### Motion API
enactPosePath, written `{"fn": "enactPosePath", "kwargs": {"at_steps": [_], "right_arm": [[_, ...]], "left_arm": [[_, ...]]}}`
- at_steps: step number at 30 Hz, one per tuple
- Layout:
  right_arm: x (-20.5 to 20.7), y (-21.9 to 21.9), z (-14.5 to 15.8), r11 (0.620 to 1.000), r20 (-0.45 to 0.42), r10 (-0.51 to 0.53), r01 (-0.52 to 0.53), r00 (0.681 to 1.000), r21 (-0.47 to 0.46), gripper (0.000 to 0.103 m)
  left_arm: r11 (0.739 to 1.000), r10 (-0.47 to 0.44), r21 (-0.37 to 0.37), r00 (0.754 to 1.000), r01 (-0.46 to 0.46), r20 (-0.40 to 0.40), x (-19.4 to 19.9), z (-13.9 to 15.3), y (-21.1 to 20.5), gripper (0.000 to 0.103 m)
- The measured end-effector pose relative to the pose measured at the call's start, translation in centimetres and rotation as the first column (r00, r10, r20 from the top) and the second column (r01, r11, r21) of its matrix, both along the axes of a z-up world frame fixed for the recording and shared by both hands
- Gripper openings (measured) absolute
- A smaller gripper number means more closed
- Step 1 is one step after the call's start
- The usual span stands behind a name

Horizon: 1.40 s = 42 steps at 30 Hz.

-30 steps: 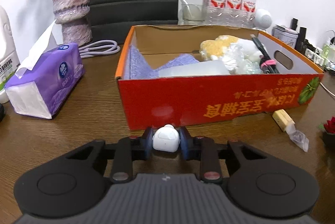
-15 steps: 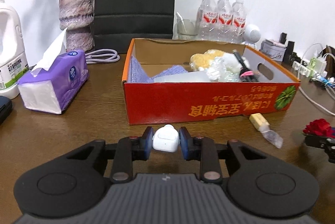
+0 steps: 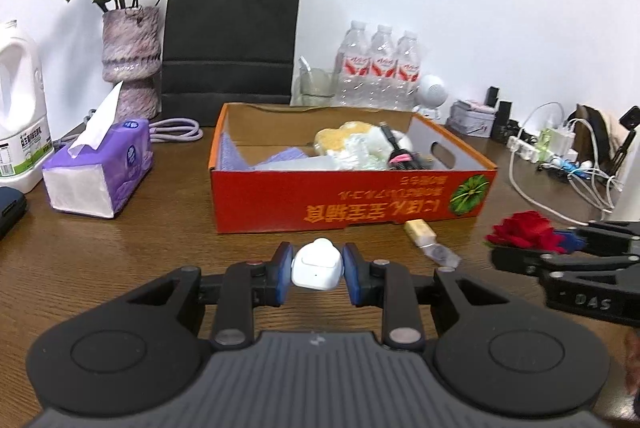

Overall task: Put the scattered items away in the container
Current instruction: 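Carry the rose and white cap into the box and open both grippers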

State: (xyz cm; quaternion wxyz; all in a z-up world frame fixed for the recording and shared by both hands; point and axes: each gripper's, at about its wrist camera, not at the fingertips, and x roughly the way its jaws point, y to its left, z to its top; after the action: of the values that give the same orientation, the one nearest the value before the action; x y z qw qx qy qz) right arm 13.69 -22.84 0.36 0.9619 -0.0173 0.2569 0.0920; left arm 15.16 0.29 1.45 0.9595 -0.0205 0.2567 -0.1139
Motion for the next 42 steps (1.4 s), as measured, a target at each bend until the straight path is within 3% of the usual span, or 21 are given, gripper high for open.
{"fn": "enactPosePath", "kwargs": {"at_steps": [11,22,31,34,40,42], "right_arm": [[1.9,0.9,2.6,0.998,0.029,0.024,-0.026,0.999,0.056,0.040],[9.9,0.0,5.2,0.999,0.050,-0.042,0.040,0.998,0.036,0.041],[17.6,-2.6,2.7,0.990,-0.057,-0.141,0.140,0.988,-0.029,0.041],[19.1,-3.1,1.9,0.988,-0.087,-0.153,0.151,0.984,-0.028,0.042],[20.5,-3.1,0.7,0.986,-0.113,-0.163,0.157,0.980,-0.055,0.042],[20.6,-3.1,0.3,0.986,-0.123,-0.164,0.158,0.979,-0.055,0.042]], "left_arm": [[1.000,-0.025,-0.016,0.997,0.027,0.077,1.5,3.2,-0.3,0.028],[1.000,-0.017,-0.021,0.996,0.020,0.092,10.0,6.5,-1.1,0.028],[0.999,0.040,0.018,0.999,-0.040,-0.018,17.7,3.8,-1.6,0.028],[0.997,0.050,0.062,0.998,-0.048,-0.026,19.0,2.8,-2.3,0.028],[0.997,0.046,0.063,0.997,-0.043,-0.058,20.1,1.6,-2.8,0.028],[0.997,0.045,0.069,0.996,-0.040,-0.071,20.3,1.3,-3.0,0.034]]}}
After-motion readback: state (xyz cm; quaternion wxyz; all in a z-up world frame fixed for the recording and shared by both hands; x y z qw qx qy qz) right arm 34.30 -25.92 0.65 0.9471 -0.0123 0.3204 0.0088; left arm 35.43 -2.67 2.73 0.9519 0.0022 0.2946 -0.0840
